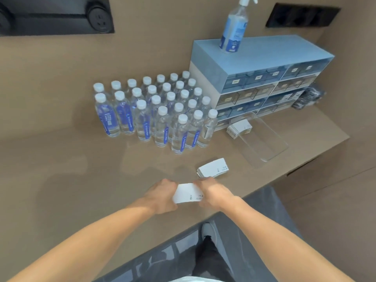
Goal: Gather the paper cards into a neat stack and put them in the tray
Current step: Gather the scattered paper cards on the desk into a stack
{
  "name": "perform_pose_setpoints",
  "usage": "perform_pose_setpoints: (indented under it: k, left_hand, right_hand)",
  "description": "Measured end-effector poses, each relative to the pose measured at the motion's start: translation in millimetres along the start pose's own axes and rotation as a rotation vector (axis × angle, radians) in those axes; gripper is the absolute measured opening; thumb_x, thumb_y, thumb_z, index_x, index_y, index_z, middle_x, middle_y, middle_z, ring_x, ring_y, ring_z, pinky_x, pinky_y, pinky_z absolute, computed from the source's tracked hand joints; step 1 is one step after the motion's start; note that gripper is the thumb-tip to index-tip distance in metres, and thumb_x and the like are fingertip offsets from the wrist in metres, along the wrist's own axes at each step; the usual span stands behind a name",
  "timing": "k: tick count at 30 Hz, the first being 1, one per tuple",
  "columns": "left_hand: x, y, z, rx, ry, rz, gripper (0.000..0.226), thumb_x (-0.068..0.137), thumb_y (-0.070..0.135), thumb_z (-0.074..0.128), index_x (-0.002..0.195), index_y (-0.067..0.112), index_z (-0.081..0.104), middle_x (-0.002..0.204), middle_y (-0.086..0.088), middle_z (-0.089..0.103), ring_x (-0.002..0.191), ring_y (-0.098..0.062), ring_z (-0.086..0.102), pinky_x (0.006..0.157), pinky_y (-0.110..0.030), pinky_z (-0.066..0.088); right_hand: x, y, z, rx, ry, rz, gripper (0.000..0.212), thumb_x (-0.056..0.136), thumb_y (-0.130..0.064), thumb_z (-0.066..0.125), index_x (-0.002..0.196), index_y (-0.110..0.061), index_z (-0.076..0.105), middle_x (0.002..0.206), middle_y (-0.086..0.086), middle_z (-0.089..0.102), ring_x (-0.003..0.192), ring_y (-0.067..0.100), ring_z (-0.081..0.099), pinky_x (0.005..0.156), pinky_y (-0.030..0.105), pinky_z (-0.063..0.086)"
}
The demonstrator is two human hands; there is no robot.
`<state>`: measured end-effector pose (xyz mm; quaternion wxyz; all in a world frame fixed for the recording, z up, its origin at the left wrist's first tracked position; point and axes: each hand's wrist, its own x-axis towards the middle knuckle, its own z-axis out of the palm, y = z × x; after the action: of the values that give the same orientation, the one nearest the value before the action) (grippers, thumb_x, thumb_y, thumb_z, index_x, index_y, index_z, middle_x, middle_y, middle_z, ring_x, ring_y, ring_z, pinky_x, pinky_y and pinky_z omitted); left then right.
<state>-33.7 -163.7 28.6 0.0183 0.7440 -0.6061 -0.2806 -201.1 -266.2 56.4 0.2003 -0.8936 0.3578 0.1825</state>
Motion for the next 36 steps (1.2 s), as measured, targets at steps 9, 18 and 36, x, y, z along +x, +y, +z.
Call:
perform_pose_setpoints:
  k: [9,18,36]
  left_hand:
    - [132.8,100.5,-11.9,-0.016,0.066,-0.199,0.043,0.073,0.026,0.067,0.114,0.018,0.058,0.106,-0.009,0.067,0.099,-0.031,0.066,0.078,-0.034,0.056]
    - [147.5,120.9,24.6,-0.123,0.054,-0.399,0.030,0.078,0.014,0.064,0.107,0.015,0.056,0.110,-0.006,0.060,0.098,-0.030,0.063,0.071,-0.029,0.047]
    - [97.9,81.4,4.8,-1.166,0.319,-0.801,0.088,0.056,0.077,0.070,0.113,0.010,0.063,0.112,0.003,0.063,0.107,-0.018,0.061,0.101,-0.039,0.046]
  right_hand:
    - [81.8,153.6,-58.8,0.046,0.001,-0.169,0.038,0.074,-0.013,0.068,0.111,-0.018,0.062,0.104,0.006,0.066,0.098,0.026,0.064,0.082,0.038,0.055]
    - [115.4,180.2,-44.1,-0.155,-0.126,-0.320,0.032,0.073,-0.014,0.063,0.103,-0.021,0.052,0.101,0.004,0.064,0.091,0.032,0.065,0.064,0.032,0.048]
    - [106.7,214.7,-63.7,0.575,-0.235,-0.011,0.121,0.062,-0.058,0.081,0.155,-0.018,0.014,0.159,0.000,0.025,0.146,0.016,0.026,0.112,0.024,0.020]
